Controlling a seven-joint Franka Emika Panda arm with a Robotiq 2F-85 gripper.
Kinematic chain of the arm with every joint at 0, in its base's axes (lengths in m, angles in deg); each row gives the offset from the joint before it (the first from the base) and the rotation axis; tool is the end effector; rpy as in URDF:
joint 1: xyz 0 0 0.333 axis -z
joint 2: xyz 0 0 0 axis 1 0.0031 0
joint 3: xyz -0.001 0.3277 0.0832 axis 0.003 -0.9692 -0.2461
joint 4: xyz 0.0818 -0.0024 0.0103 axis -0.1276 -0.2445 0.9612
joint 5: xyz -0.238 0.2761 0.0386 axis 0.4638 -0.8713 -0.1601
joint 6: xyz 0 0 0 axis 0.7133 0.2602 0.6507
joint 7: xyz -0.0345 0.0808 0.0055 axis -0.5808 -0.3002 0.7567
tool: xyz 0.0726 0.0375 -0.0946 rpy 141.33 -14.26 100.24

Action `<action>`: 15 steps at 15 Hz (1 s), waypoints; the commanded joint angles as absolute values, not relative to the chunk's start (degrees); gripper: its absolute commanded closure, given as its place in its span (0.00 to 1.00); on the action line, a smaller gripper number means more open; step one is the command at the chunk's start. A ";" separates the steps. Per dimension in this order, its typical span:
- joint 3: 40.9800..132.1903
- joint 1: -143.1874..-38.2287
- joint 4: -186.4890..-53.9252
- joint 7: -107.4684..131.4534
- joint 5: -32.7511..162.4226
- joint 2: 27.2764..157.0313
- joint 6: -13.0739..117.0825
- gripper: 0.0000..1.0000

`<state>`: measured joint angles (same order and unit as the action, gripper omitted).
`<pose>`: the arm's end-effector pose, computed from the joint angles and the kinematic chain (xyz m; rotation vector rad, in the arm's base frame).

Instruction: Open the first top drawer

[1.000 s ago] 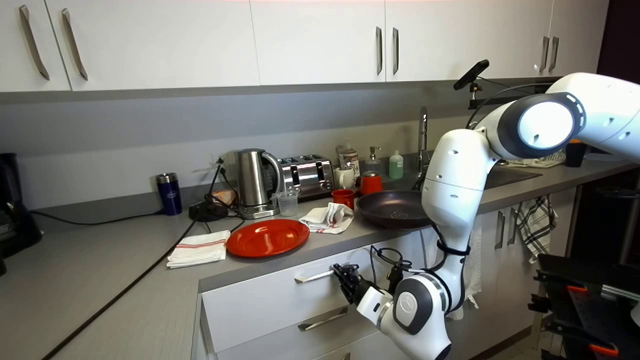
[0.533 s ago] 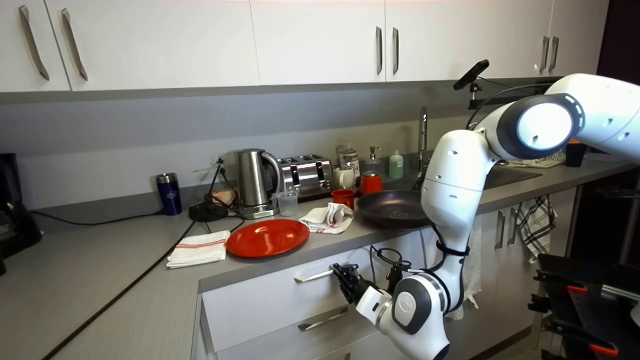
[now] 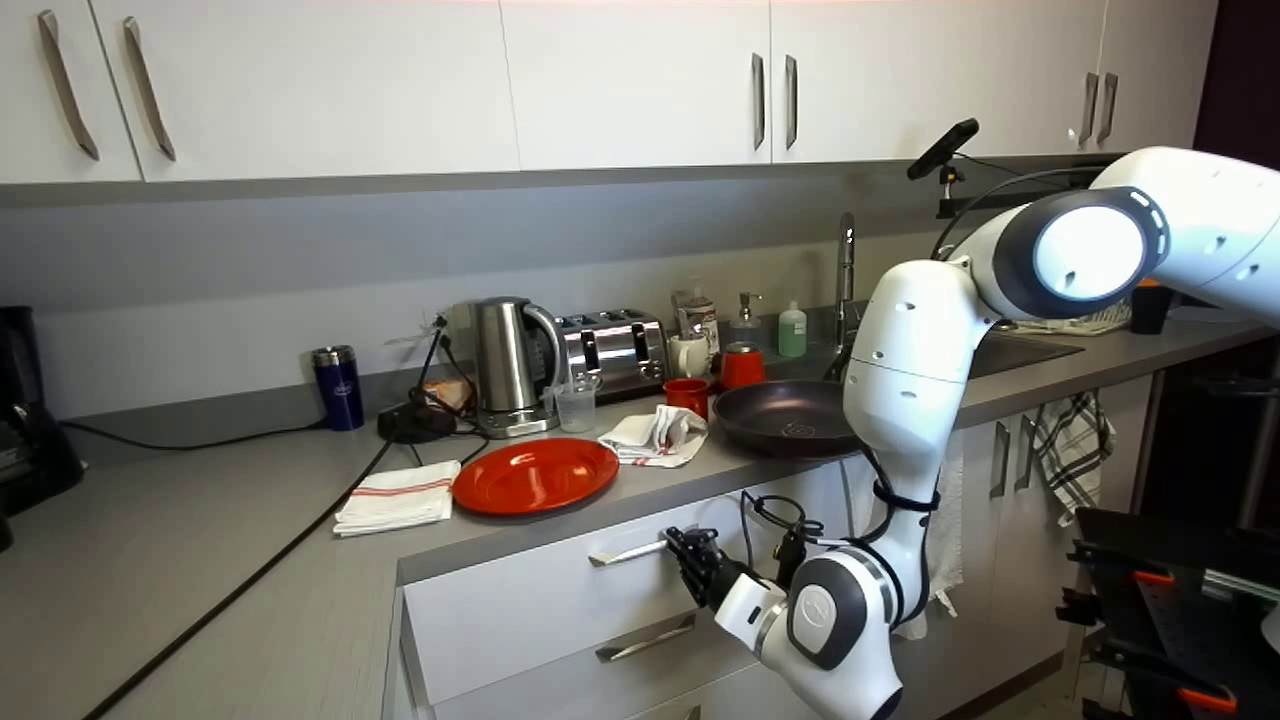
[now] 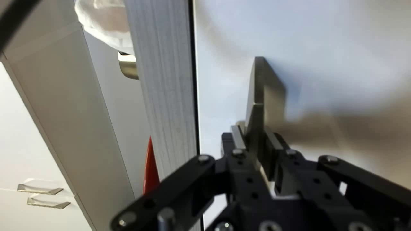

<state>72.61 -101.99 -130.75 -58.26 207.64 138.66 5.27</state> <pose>0.6107 0.1575 0.0284 1.2312 0.8526 1.0052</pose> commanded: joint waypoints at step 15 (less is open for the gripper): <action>69.63 -105.08 -133.06 -67.27 210.95 140.95 1.33 0.94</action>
